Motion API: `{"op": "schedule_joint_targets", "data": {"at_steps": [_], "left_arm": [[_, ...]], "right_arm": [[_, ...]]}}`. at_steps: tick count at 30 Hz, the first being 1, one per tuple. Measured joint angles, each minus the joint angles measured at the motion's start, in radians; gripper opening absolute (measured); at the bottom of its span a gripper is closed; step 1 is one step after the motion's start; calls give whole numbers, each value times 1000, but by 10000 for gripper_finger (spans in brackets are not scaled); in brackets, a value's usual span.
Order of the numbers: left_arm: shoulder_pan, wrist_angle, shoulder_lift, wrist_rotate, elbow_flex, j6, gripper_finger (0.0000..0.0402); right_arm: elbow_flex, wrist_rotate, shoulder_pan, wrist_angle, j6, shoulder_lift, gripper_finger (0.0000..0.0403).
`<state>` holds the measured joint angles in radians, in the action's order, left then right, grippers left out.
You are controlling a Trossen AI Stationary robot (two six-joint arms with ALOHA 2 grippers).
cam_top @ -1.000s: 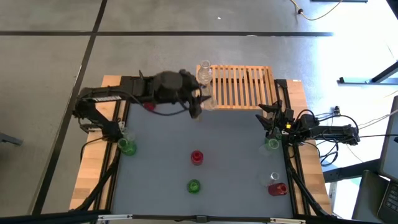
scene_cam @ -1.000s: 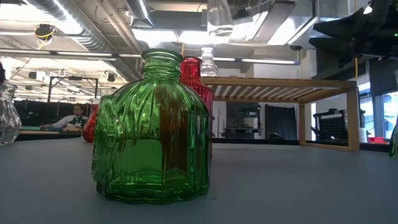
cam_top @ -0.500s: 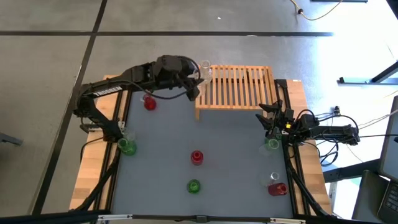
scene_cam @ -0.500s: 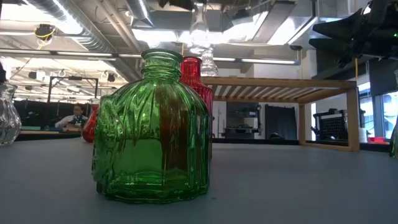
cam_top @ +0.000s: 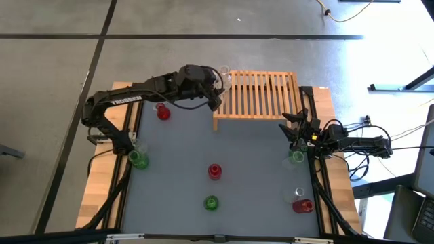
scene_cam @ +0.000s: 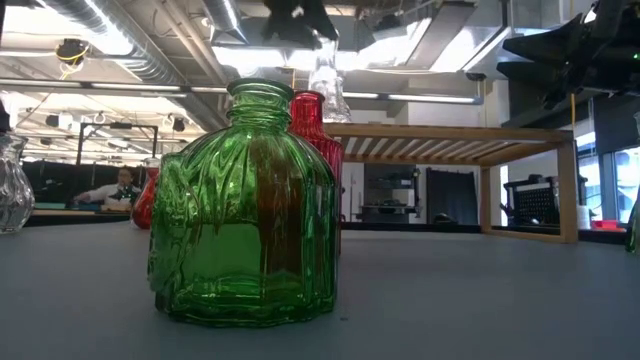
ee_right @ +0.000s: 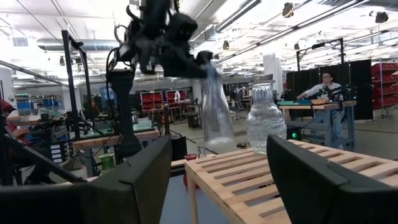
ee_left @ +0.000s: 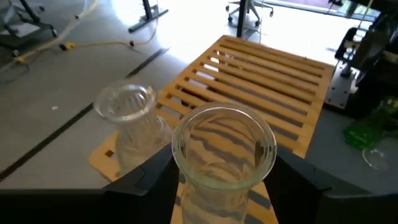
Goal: Sort vases onto shelf
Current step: Put the bottom center transparent vase onto the shelf
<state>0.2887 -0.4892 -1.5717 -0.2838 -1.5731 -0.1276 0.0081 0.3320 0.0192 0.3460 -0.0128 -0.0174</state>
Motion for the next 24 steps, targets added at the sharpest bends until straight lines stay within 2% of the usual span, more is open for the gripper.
{"op": "schedule_joint_targets", "data": {"at_steps": [3, 11, 24], "left_arm": [[10, 63, -17, 22, 24, 0, 196], [31, 97, -70, 21, 27, 4, 196], [65, 129, -84, 24, 28, 2, 196]], "right_arm": [[0, -1, 0, 3, 0, 0, 250], [0, -2, 0, 3, -1, 0, 250], [0, -2, 0, 3, -1, 0, 250]]}}
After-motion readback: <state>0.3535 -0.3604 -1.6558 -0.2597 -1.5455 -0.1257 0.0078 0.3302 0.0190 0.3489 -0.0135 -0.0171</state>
